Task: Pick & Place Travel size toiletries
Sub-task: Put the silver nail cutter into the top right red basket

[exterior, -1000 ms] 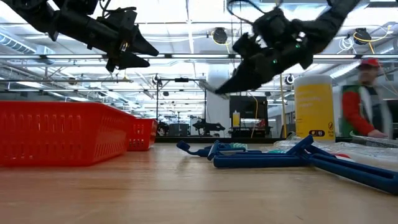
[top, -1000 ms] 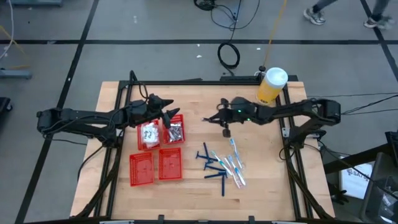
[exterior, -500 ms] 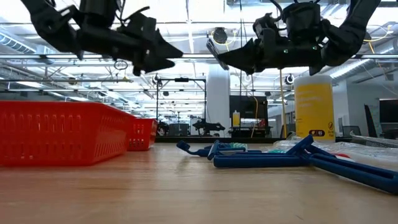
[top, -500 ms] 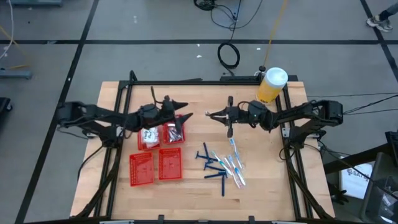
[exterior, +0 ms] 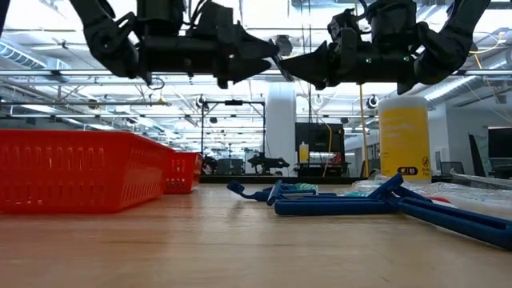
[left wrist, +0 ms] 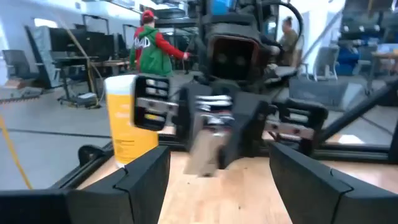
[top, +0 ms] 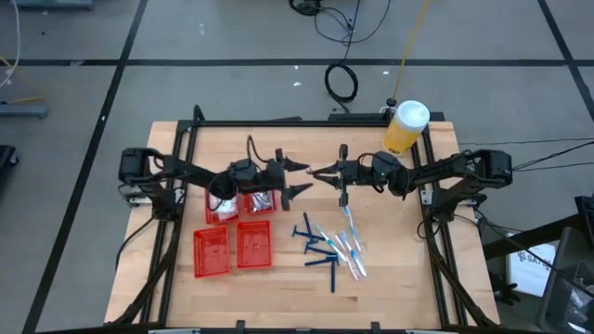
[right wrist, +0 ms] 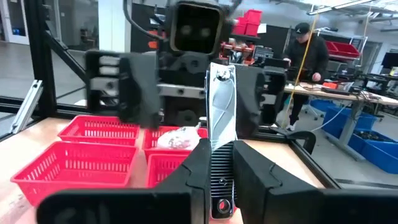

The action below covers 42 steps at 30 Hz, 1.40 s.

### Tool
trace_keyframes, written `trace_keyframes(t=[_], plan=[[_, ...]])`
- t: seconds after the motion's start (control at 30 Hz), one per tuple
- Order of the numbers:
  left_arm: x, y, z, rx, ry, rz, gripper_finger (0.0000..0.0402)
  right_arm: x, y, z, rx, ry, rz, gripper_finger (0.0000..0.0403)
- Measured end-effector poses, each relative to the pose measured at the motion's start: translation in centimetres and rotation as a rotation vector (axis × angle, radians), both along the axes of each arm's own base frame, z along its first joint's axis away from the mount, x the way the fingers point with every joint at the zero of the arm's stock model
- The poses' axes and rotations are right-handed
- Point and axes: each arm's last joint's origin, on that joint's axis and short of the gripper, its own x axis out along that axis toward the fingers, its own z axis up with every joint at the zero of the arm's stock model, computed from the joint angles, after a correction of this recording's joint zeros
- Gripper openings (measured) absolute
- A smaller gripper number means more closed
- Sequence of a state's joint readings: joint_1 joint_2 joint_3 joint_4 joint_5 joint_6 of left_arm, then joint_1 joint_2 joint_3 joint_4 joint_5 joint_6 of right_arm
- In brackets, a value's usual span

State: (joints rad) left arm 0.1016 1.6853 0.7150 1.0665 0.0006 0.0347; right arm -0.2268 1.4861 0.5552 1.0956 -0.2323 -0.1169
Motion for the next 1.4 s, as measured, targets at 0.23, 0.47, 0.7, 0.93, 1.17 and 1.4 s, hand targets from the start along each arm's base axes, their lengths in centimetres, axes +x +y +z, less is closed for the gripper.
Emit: trace_keyframes(t=[0.23,0.47,0.7,0.93,1.17,1.4], plan=[[1.11,-0.99,0.75,0.085,-0.024,-0.021,0.0271,0.02,0.0,-0.12,0.003,0.013,0.003,0.0034],[1.12,-0.95,0.68,0.092,-0.015,-0.011,0.0271,0.03,0.01,-0.2,0.005,0.022,0.006,0.0034],[1.11,-0.88,0.68,0.091,-0.013,0.008,0.0269,0.1,0.37,-0.19,-0.004,0.021,0.02,0.0034],[1.1,-0.83,0.64,0.09,-0.008,0.015,0.0184,0.1,0.37,-0.18,-0.011,0.02,0.02,0.0034],[1.09,-0.69,0.56,0.086,0.001,0.022,0.0039,0.09,0.38,-0.16,-0.013,0.018,0.024,0.0034],[1.05,-0.24,0.51,0.054,0.003,0.026,0.0046,0.14,0.36,-0.36,0.031,0.043,0.02,0.0079]])
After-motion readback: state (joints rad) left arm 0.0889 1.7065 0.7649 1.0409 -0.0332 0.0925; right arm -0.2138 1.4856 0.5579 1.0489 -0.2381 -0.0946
